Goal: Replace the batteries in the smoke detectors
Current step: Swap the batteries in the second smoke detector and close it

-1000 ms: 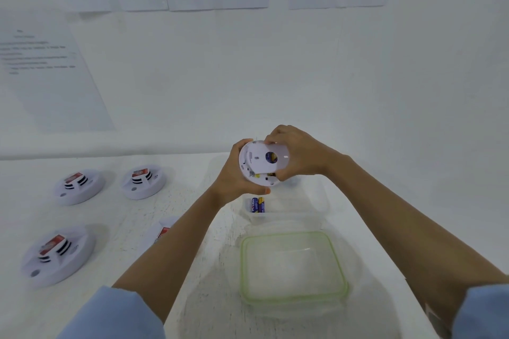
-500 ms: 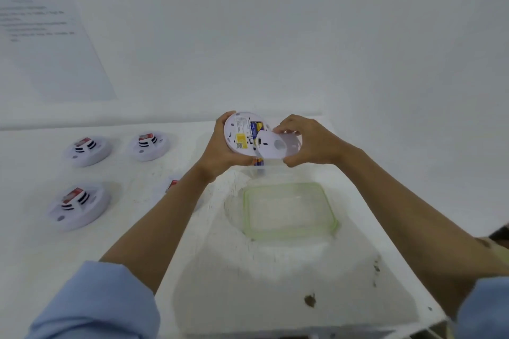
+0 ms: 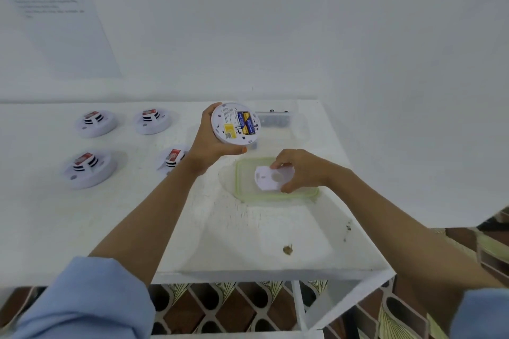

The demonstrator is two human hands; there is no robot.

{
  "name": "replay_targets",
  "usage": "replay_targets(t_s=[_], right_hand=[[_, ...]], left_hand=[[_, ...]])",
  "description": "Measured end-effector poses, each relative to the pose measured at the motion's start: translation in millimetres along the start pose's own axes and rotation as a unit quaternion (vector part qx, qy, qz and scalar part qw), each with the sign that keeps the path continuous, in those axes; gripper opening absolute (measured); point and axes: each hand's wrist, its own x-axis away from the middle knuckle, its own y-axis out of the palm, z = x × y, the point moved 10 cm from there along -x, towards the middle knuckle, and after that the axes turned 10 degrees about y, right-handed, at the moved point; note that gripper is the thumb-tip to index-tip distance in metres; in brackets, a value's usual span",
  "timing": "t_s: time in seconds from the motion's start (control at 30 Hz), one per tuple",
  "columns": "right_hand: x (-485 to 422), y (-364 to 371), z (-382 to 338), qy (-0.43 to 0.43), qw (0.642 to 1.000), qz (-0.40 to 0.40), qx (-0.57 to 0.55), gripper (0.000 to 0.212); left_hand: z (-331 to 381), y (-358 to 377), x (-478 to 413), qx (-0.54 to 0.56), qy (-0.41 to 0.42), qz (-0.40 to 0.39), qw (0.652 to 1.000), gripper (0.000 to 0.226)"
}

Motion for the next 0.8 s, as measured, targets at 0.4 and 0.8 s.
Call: replay_targets(t_s=[0.4, 0.8], right_hand=[[-42.5, -91.0, -63.4, -0.102, 0.968, 0.145, -0.177, 0.044], [-89.2, -106.2, -47.7, -0.095, 0.982, 0.143, -0.084, 0.048]], left_hand=[[-6.7, 9.1, -32.7, 0.031, -0.002, -0.048, 0.998, 0.106], [-36.1, 21.4, -75.8, 0.074, -0.039, -0.146, 0.986, 0.106]])
